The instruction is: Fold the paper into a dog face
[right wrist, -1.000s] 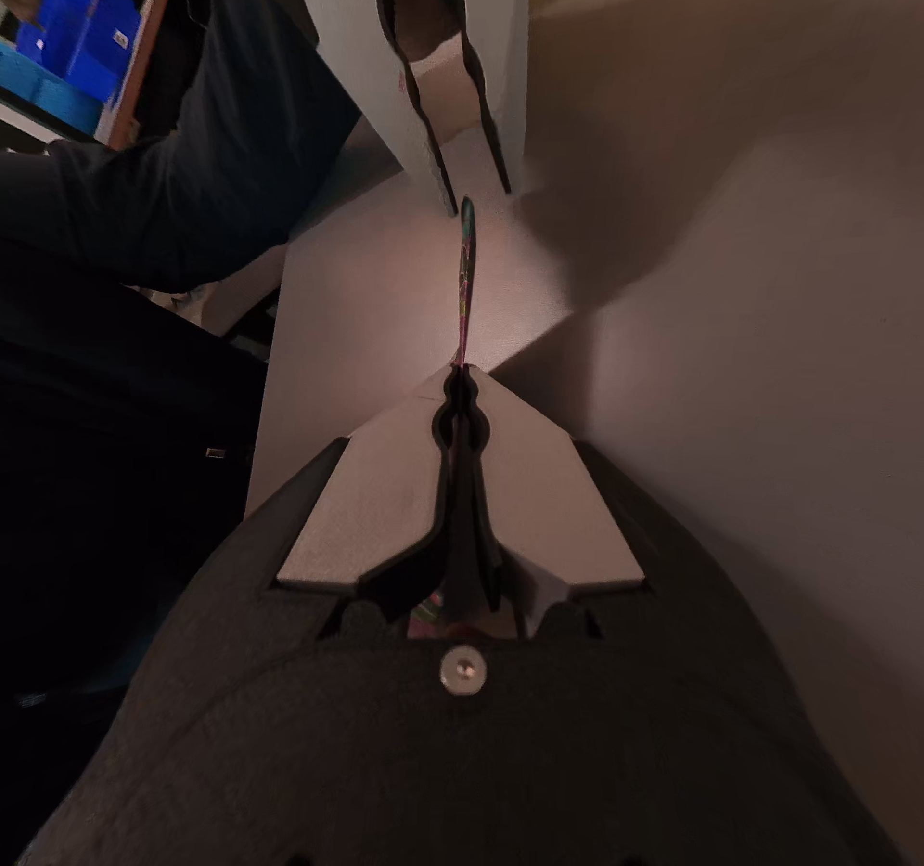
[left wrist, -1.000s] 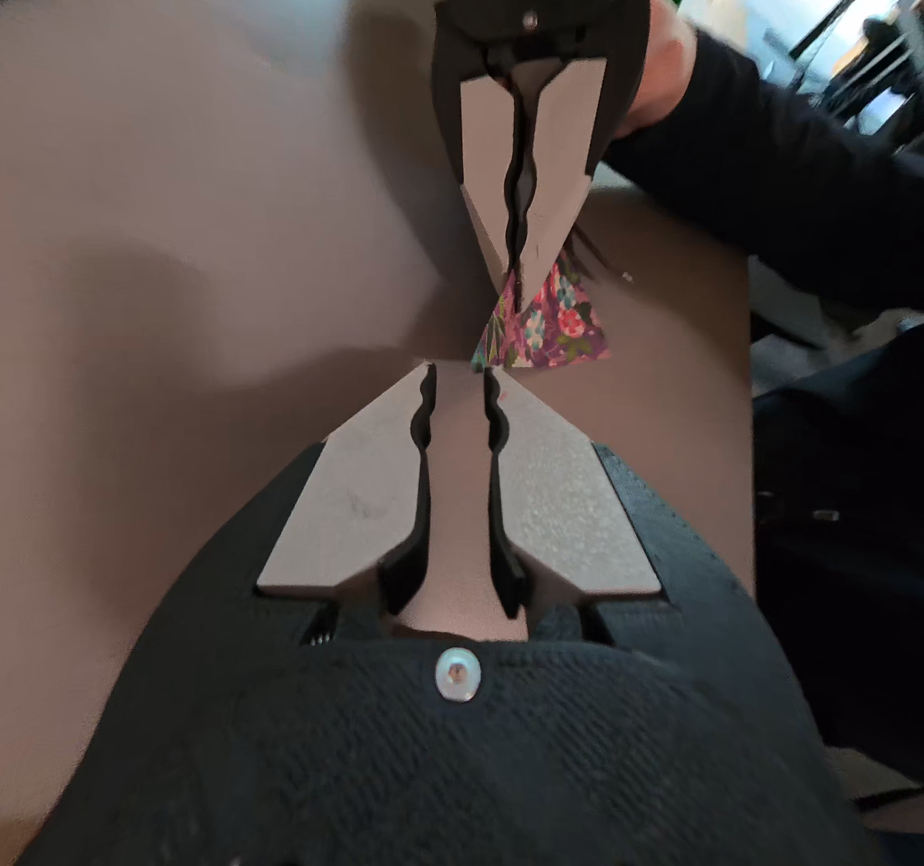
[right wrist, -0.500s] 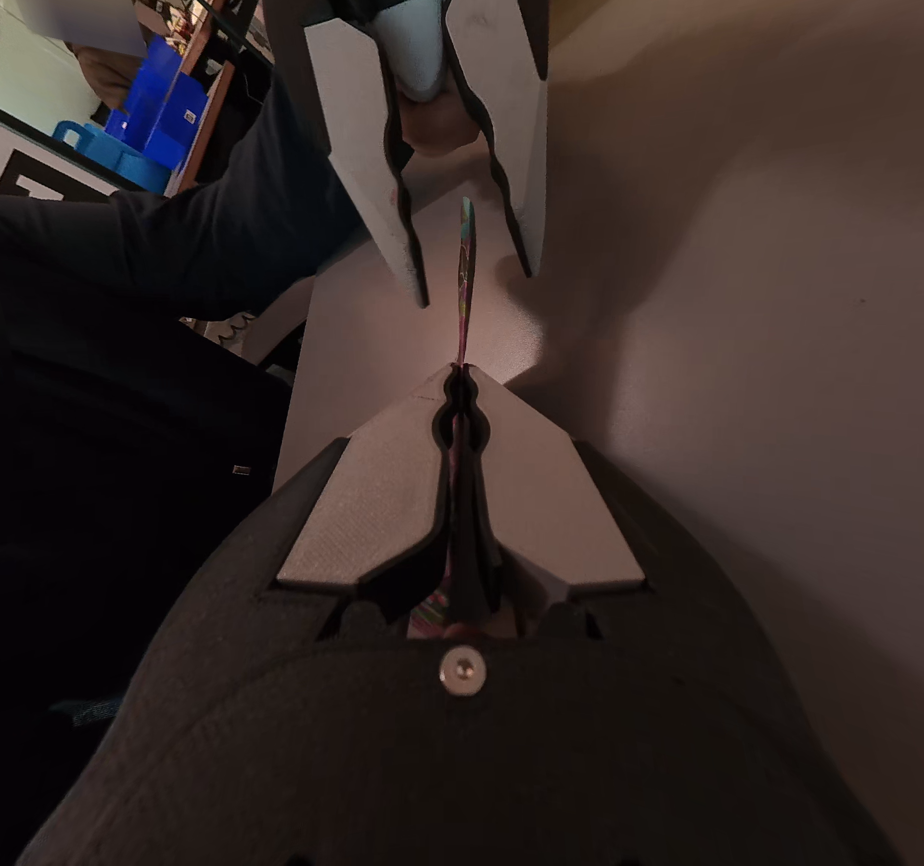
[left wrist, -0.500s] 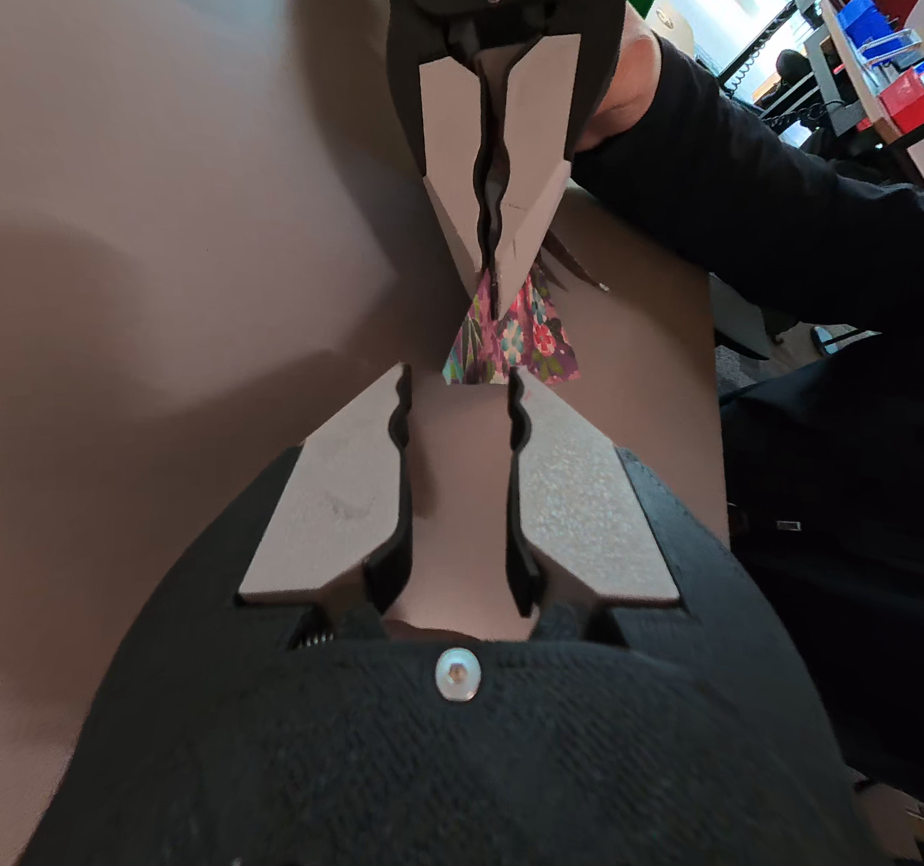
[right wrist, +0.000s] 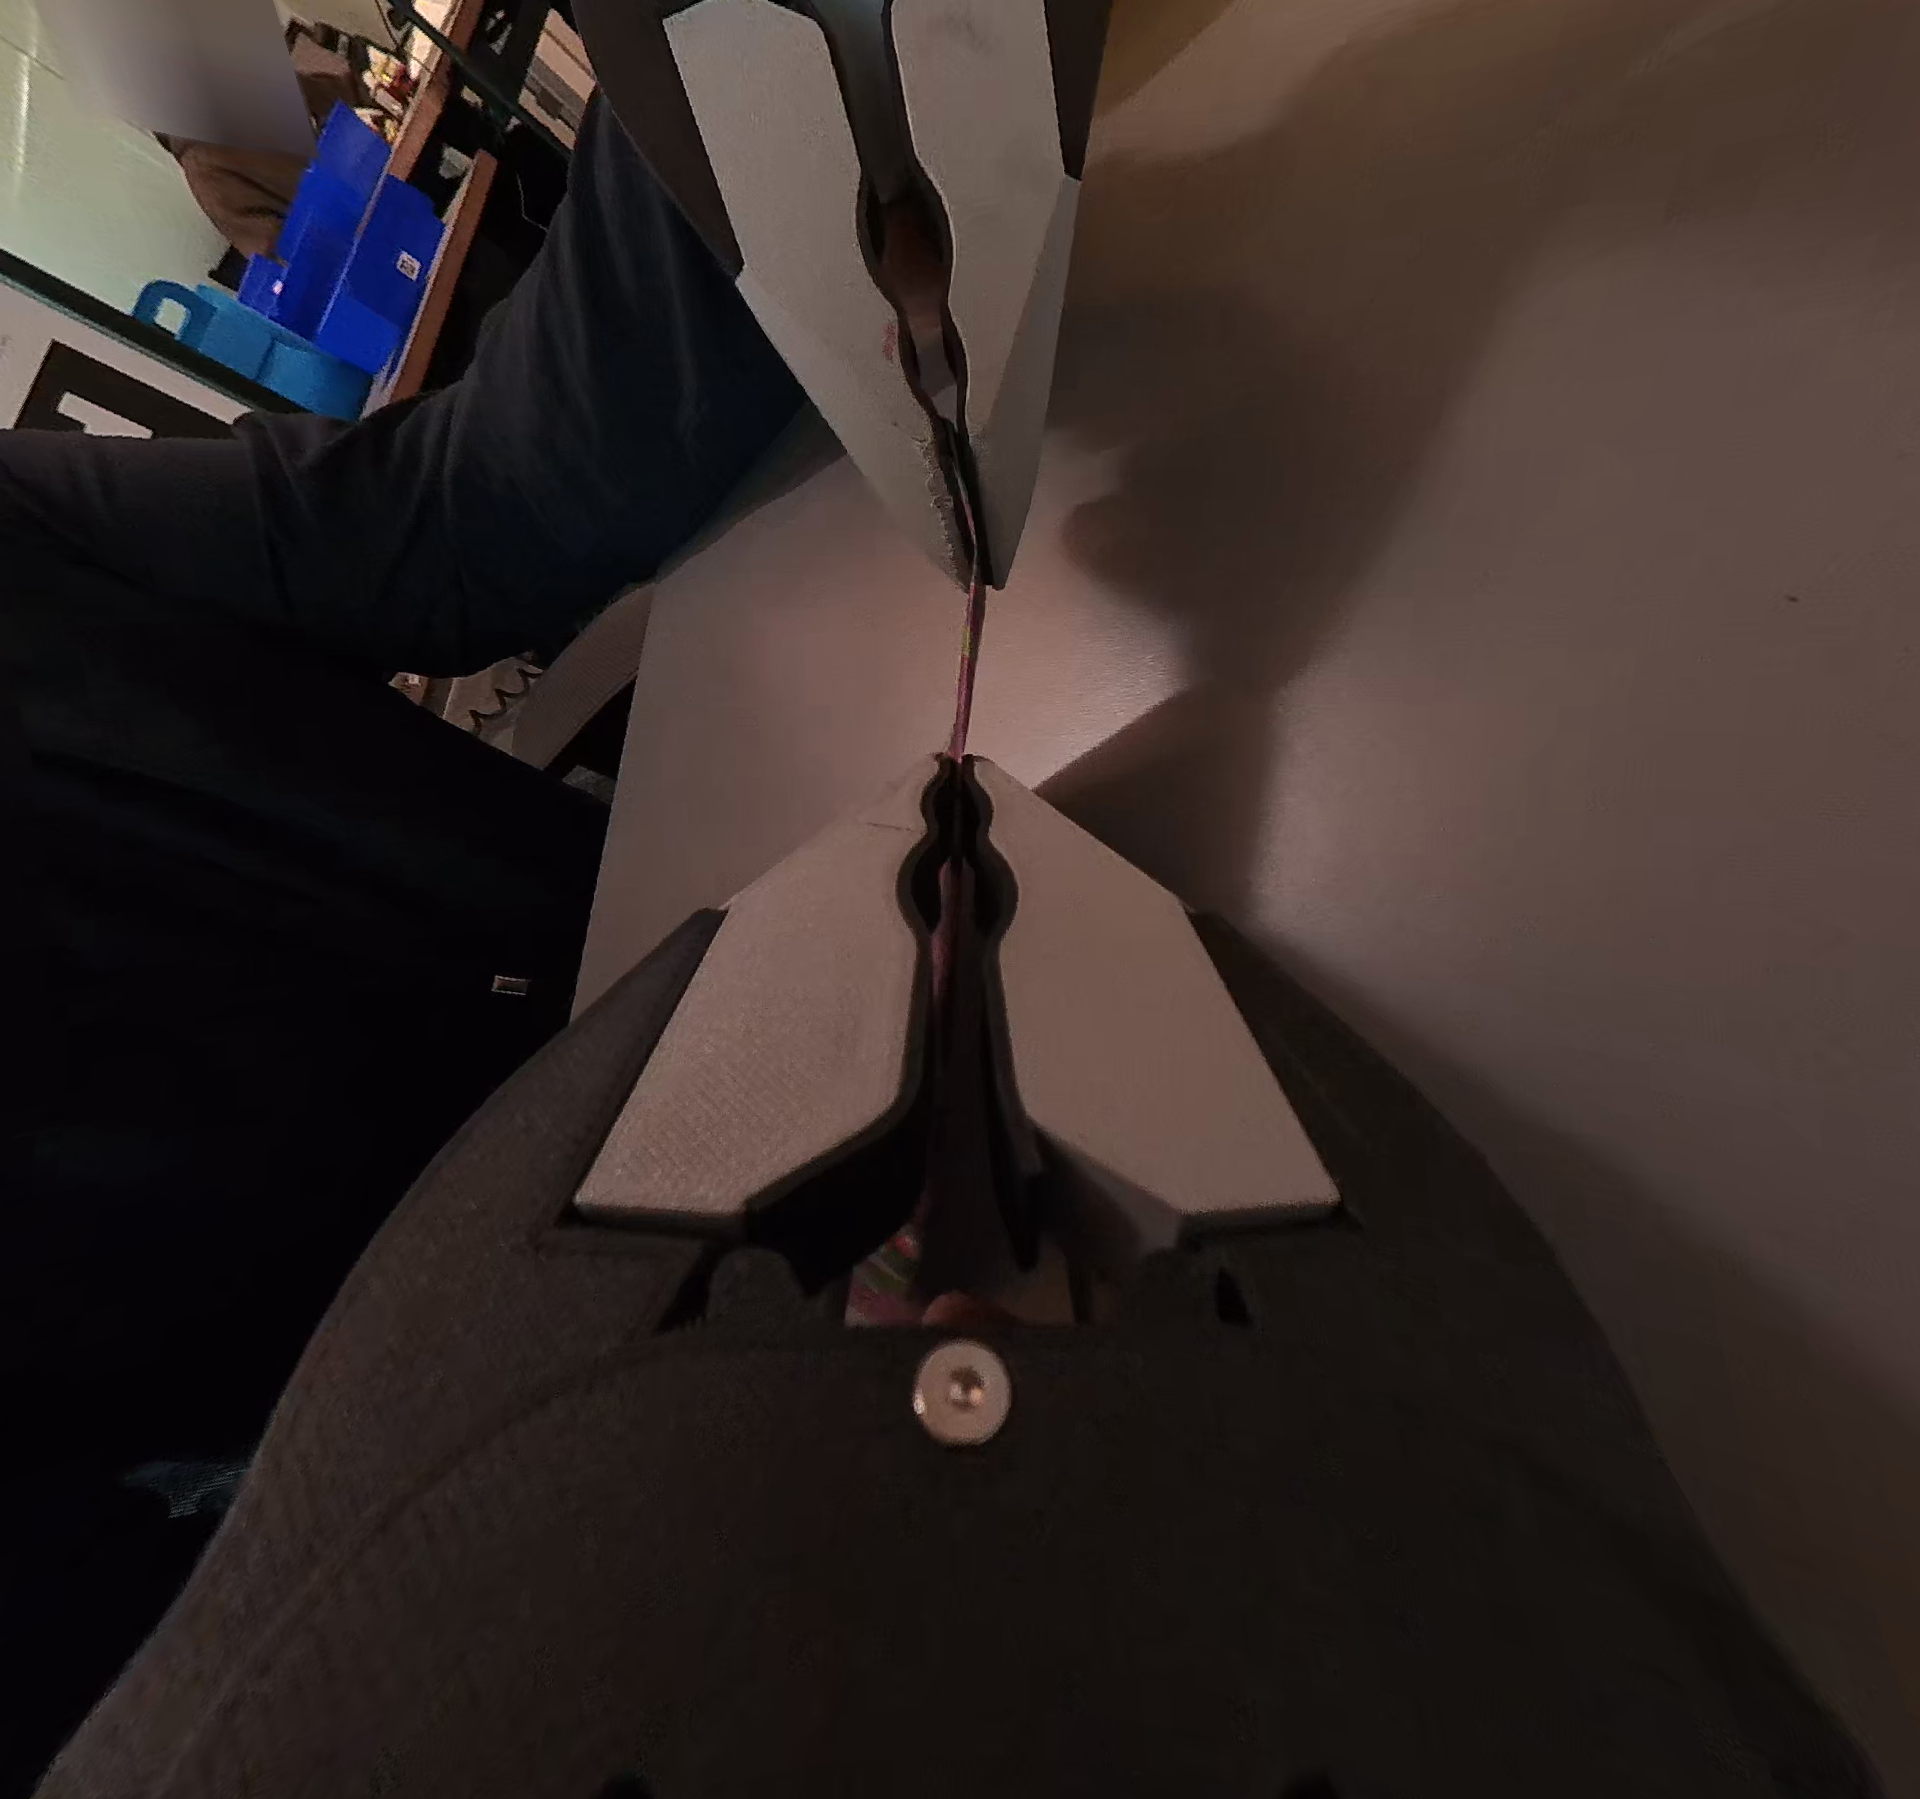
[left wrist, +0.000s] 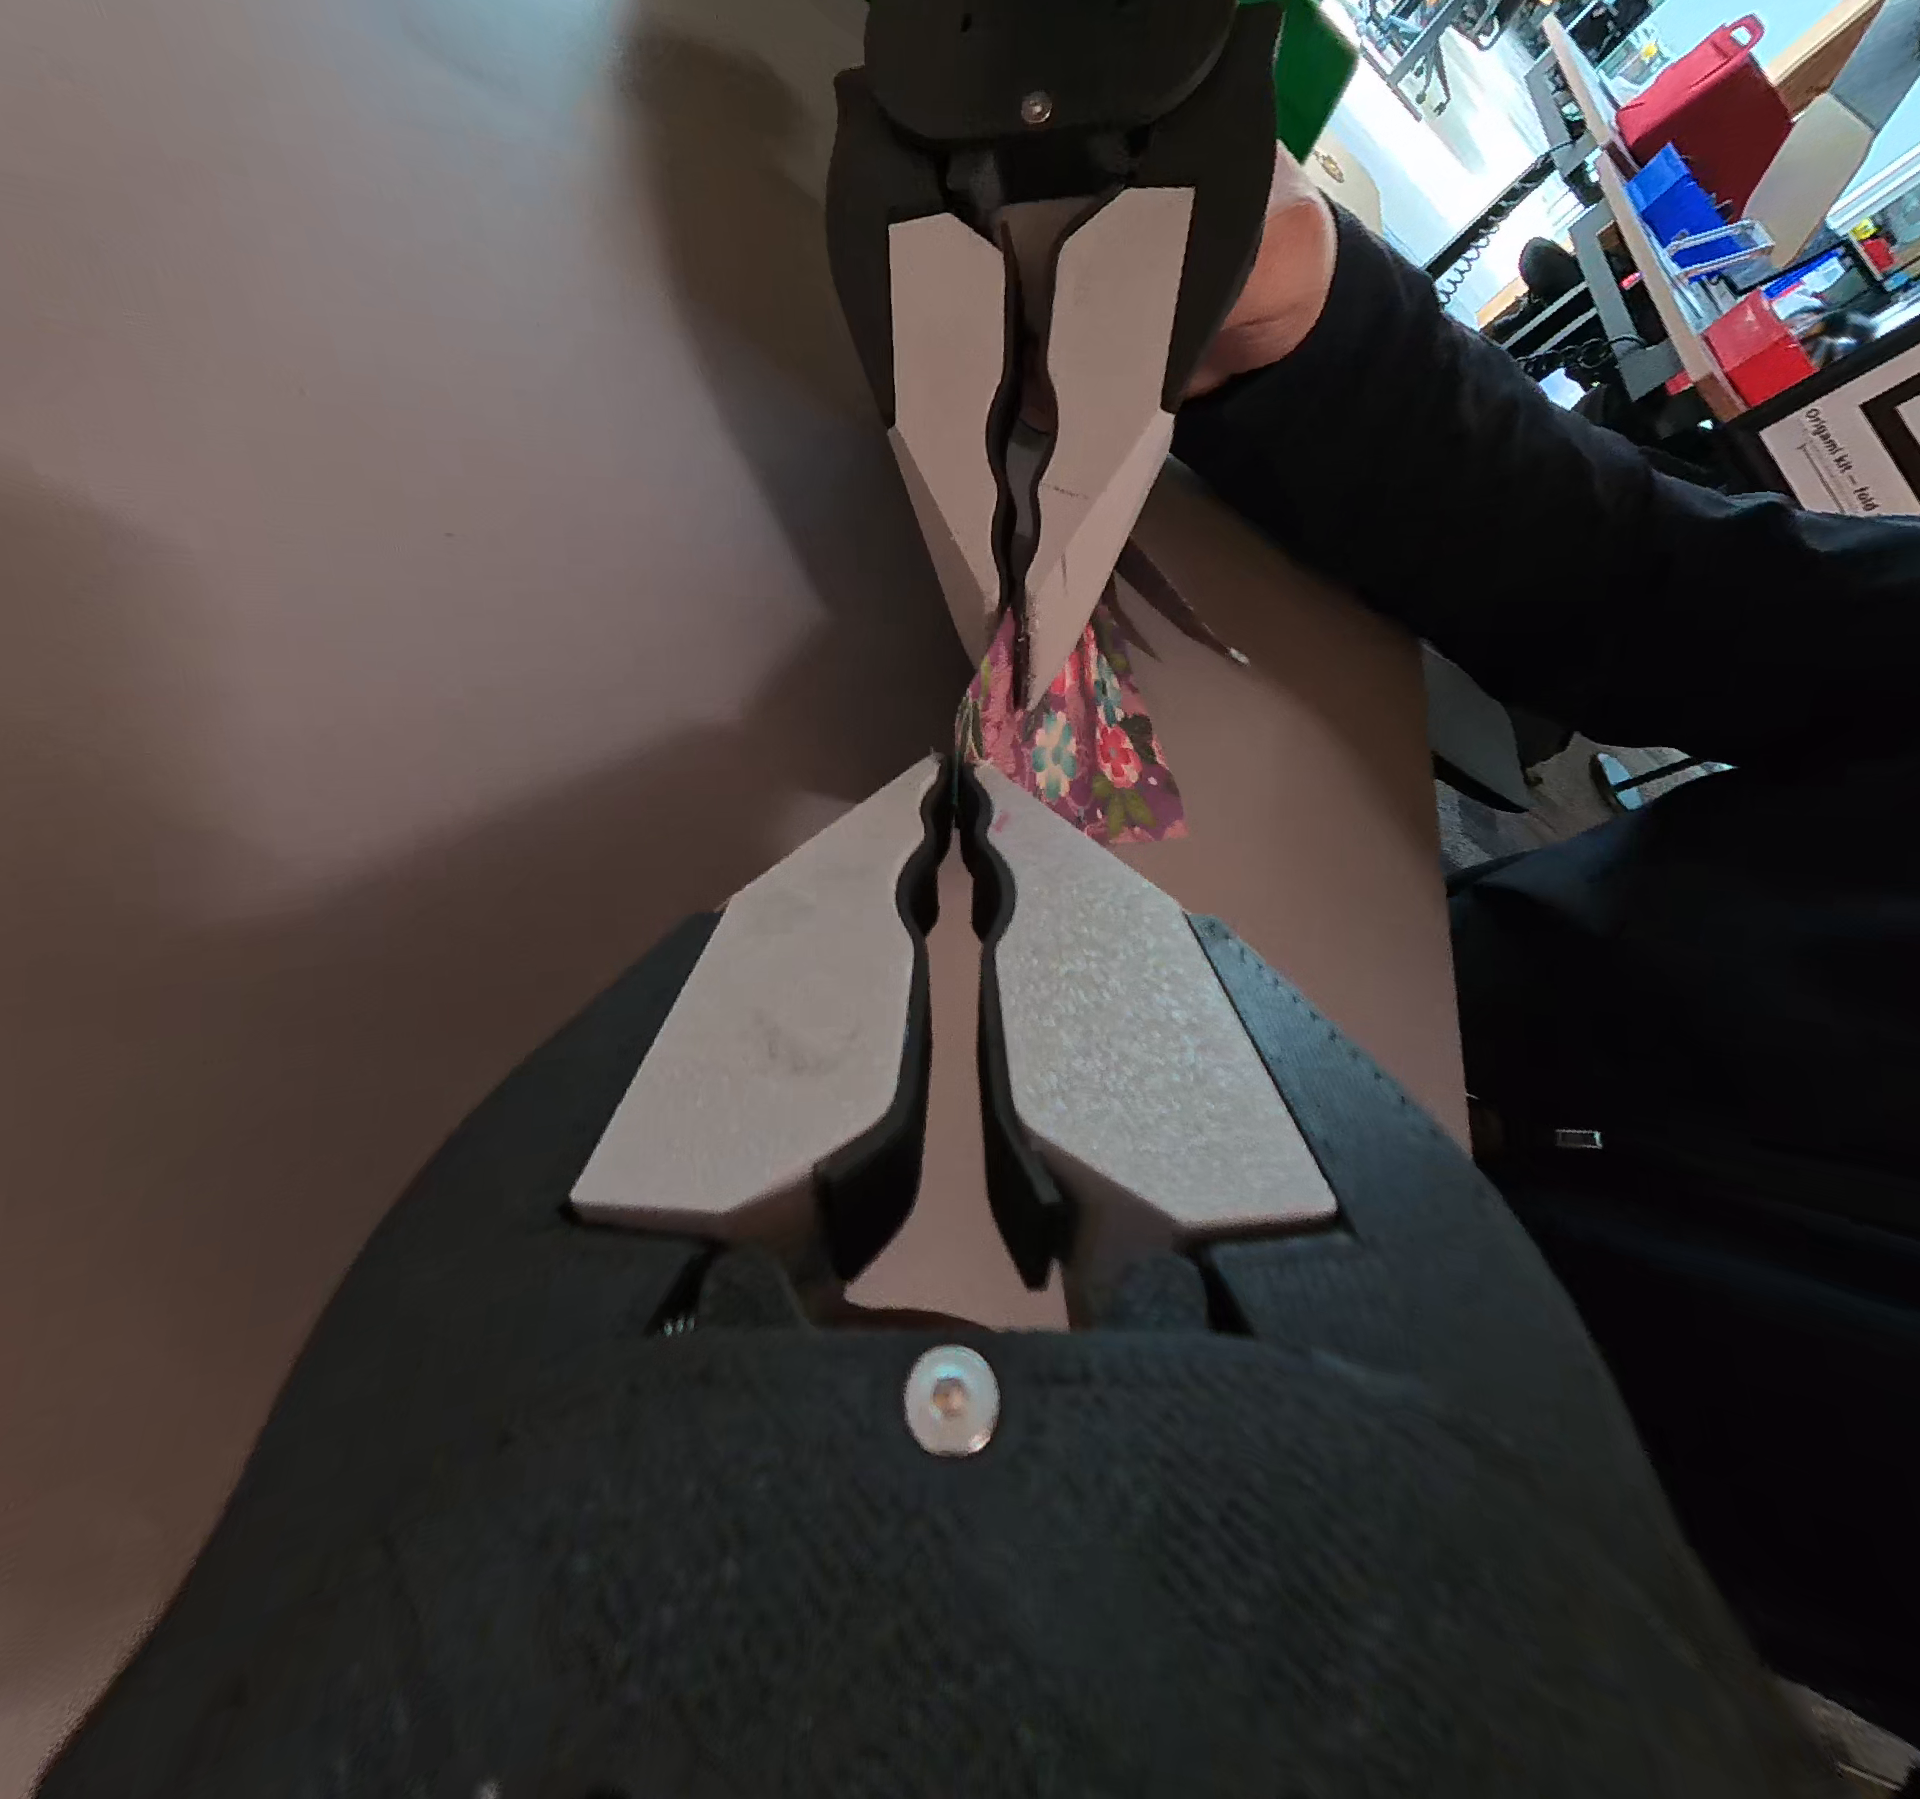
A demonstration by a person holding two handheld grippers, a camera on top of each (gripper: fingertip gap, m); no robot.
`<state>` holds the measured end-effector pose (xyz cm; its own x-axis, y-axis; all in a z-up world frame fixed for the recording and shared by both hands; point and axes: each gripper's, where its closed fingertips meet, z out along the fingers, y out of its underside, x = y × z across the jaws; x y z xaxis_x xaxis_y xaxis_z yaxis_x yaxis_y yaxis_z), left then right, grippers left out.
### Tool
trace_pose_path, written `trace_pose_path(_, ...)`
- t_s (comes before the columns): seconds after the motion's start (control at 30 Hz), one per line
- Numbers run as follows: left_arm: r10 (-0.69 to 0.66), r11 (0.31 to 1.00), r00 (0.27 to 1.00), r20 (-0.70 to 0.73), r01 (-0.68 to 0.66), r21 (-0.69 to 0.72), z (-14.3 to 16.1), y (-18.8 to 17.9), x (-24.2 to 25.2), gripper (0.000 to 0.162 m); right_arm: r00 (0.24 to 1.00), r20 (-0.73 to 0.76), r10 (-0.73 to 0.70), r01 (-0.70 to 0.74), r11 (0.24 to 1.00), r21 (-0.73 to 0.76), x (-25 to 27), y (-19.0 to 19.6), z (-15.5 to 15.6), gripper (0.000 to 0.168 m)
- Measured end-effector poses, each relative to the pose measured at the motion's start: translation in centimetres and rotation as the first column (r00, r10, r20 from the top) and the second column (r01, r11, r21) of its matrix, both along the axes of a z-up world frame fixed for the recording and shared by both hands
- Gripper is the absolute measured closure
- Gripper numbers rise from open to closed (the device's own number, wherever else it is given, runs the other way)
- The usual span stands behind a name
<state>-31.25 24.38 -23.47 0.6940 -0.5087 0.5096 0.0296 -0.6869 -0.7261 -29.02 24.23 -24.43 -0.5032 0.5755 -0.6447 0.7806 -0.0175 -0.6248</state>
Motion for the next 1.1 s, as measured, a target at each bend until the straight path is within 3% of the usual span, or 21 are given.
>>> trace_pose_path(0.23,0.030,0.999,0.999,-0.021,-0.031,-0.030,-0.3,0.1,-0.5,0.162,0.997,-0.027,-0.068,0.071,0.992,0.109,-0.3,1.7,0.2,0.163)
trace_pose_path(0.3,0.033,0.999,0.999,-0.030,-0.034,-0.037,-0.4,0.0,-0.6,0.162,0.996,-0.060,-0.069,0.076,0.989,0.124,-0.2,1.9,1.0,0.168)
trace_pose_path(0.53,0.047,0.997,0.995,-0.082,-0.052,-0.065,-1.2,0.0,-0.9,0.162,0.995,-0.093,0.027,-0.018,0.995,0.094,0.9,0.2,2.3,0.168)
trace_pose_path(0.77,0.046,0.997,0.994,-0.102,-0.053,-0.062,-1.1,0.0,-0.7,0.162,0.996,0.029,0.085,-0.089,0.978,0.189,1.0,-1.3,-1.5,0.168)
trace_pose_path(1.1,0.092,0.991,0.992,-0.086,-0.099,-0.085,-0.9,0.4,-0.8,0.162,0.998,0.041,0.054,-0.061,0.981,0.185,0.1,-1.6,-2.5,0.168)
